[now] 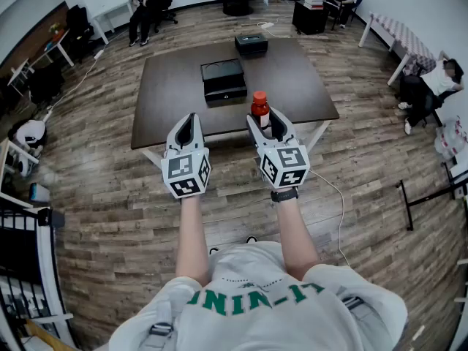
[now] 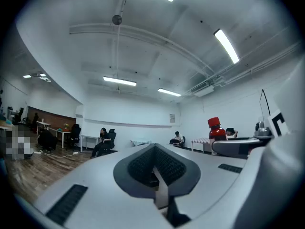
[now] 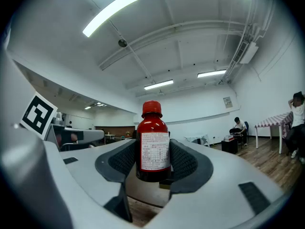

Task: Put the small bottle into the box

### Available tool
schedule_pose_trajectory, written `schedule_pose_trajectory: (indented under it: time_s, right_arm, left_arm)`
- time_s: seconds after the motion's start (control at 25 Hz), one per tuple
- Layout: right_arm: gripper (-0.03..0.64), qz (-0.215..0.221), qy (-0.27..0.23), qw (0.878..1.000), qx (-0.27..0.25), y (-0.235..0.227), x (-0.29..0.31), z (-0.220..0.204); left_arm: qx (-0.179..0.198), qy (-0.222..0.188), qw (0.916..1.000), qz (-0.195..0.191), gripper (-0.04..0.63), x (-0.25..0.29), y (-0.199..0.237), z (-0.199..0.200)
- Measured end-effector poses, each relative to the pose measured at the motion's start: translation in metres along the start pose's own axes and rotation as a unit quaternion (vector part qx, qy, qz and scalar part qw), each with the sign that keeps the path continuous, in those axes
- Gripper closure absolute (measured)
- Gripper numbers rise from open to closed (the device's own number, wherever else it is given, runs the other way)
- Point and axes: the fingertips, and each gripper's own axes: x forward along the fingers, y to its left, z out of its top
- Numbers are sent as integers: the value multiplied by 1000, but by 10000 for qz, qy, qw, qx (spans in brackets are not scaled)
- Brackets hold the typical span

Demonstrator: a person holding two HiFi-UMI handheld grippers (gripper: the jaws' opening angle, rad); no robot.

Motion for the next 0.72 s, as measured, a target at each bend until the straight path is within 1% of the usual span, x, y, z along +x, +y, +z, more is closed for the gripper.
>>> schedule_pose_trajectory:
  time_s: [0.2,0.36,0.56,0.72]
  right_arm:
    - [388,192,17,9997,143,-11,-8,-7]
    - [388,251,64,9992,293,-15,-7,-12]
    - [388,279,112,9985,452,-19,11,-25]
    - [388,286,140,9985,451,-26,46,-33]
  left_arm:
    - [-31,-41,10000,44,583,3,-20,0]
    - [-33,98,9999,90,583,3,-28,-15]
    - [-29,179,9998,58,583,22,-23,-25]
    - [-29,200,9998,31,583,55,-6,-33]
